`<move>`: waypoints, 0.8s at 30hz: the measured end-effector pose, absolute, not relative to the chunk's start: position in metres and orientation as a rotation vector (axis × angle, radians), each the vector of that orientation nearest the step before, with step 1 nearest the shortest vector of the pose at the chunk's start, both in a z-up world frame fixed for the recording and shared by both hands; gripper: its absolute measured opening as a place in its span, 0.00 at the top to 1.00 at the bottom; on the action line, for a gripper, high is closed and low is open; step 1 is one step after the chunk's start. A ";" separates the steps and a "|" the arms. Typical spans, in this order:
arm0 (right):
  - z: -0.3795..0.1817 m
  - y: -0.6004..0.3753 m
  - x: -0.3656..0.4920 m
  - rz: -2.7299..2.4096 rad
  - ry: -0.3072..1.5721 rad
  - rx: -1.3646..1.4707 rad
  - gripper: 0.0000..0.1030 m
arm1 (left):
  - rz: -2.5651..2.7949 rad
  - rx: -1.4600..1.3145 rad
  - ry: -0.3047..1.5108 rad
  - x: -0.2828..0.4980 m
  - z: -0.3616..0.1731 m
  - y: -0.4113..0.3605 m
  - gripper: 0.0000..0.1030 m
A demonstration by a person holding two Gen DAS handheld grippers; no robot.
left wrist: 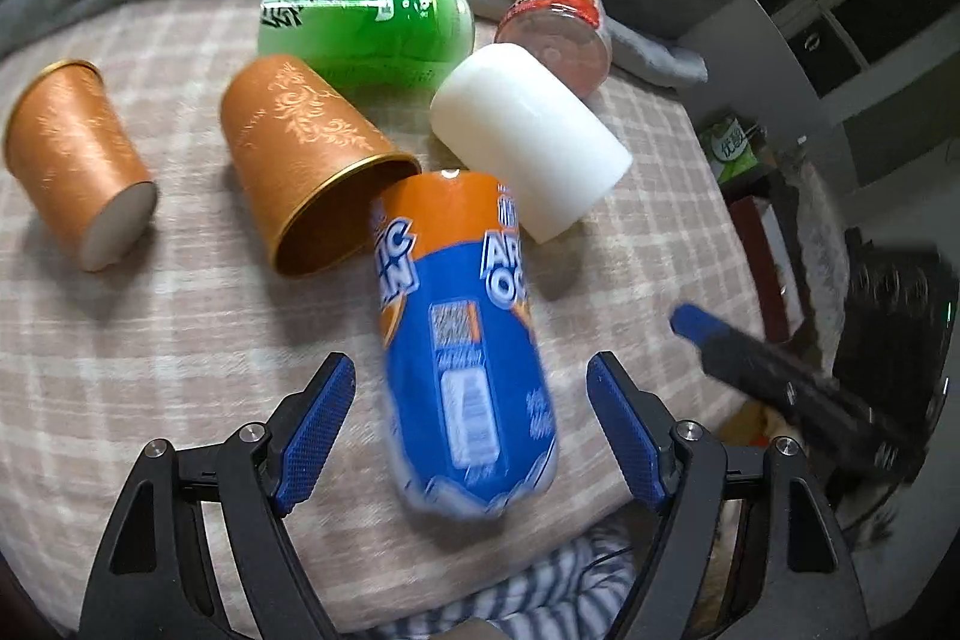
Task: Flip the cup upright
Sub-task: 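Carry the can toward the left gripper and lower it between its fingers, then close the left gripper on the can while the right gripper opens and withdraws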
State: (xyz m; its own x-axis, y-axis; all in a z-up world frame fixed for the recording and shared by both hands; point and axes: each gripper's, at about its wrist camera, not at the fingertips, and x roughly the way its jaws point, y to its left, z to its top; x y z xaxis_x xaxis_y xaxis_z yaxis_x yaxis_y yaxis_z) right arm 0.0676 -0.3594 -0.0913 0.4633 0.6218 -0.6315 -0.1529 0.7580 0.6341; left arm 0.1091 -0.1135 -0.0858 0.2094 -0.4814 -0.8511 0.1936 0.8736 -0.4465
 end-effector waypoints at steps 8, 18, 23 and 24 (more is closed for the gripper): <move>-0.103 -0.381 0.061 0.478 0.986 0.575 0.33 | -0.456 -0.332 1.343 0.134 -0.103 -0.116 0.24; -0.114 -0.385 0.064 0.465 0.998 0.576 0.33 | -0.436 -0.308 1.363 0.144 -0.111 -0.125 0.27; -0.117 -0.385 0.065 0.463 1.004 0.574 0.33 | -0.437 -0.296 1.374 0.145 -0.115 -0.127 0.38; -0.117 -0.385 0.064 0.463 1.004 0.572 0.33 | -0.441 -0.295 1.376 0.146 -0.115 -0.123 0.40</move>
